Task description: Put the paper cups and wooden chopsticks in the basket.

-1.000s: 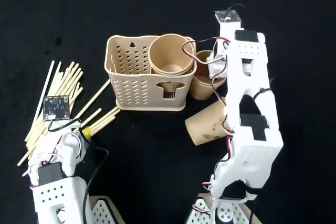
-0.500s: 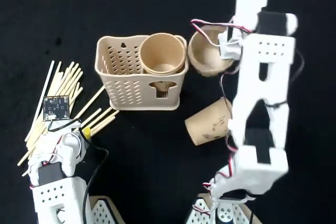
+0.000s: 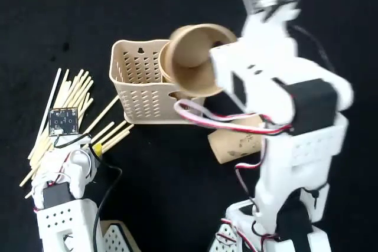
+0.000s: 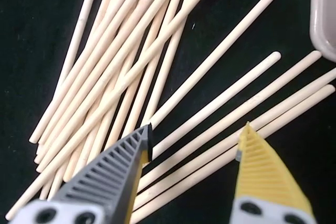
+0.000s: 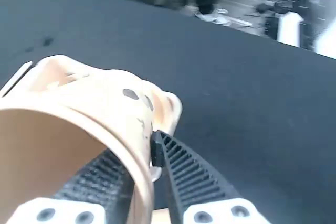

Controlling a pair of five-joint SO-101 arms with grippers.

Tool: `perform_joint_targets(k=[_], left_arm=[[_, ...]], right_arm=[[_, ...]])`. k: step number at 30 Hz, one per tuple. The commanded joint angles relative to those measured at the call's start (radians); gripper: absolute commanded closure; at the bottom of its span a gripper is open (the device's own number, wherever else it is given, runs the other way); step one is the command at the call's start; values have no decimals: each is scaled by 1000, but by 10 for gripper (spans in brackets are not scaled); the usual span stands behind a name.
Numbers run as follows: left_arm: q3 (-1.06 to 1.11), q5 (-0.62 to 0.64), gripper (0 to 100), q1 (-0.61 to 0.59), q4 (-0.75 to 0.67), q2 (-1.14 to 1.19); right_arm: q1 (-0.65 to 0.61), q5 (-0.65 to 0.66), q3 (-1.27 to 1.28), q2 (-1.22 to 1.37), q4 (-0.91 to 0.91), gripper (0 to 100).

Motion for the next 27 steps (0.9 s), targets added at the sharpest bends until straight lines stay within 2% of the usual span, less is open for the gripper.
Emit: perform_joint_targets(k=[1,6,10,25,27], left_arm=[[-5,-5,734,12,-11,-8],[-5,-5,734,12,-12,-8],[-5,-5,734,12,-12,-8],[-5,-5,734,12,-12,-8],[-5,-5,734,12,-12,-8]], right_arm=[[-48,-14,-44,48,20,987],[-44,-14,-51,209,20,987],[5,-20,-81,285,23,987],[21,-21,-82,295,35,982],[11,-21,-82,295,35,956]])
